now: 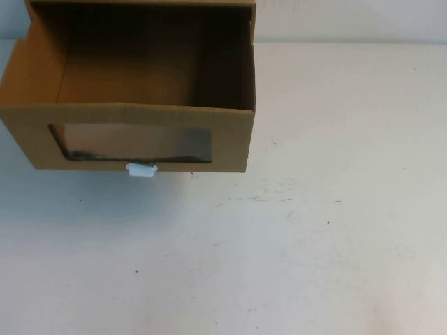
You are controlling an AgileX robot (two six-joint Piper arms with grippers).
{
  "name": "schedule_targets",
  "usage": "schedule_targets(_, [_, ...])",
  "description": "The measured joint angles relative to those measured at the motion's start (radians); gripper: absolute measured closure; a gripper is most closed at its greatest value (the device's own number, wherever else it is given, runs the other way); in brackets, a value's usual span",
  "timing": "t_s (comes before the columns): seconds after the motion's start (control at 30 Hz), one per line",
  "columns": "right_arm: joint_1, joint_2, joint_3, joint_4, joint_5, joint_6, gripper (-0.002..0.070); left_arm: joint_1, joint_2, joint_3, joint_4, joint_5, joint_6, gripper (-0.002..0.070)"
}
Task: Close the shoe box
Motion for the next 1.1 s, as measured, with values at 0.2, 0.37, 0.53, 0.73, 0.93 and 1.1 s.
schedule_targets(0.2, [0.000,0.000,0.000,0.000,0.000,0.000,0.0687,0.000,-0.001,-0.023,-0.016,-0.077,-0.111,0.0677])
schedule_targets(0.37, [0.000,0.000,0.000,0.000,0.000,0.000,0.0687,0.000,0.167,-0.250,-0.016,0.068,-0.065,0.0677])
schedule_targets(0.53, [0.000,0.000,0.000,0.000,0.000,0.000,0.0687,0.000,0.516,-0.643,-0.025,0.328,0.164,0.0677])
schedule_targets(0.73, [0.000,0.000,0.000,0.000,0.000,0.000,0.0687,0.000,0.926,-1.111,-0.142,0.581,0.455,0.0677])
schedule_targets(0.93, [0.000,0.000,0.000,0.000,0.000,0.000,0.0687,0.000,1.256,-1.488,-0.267,0.682,0.591,0.0677])
schedule_targets(1.1, [0.000,0.000,0.000,0.000,0.000,0.000,0.0687,0.000,1.492,-1.712,-0.365,0.732,0.674,0.0677])
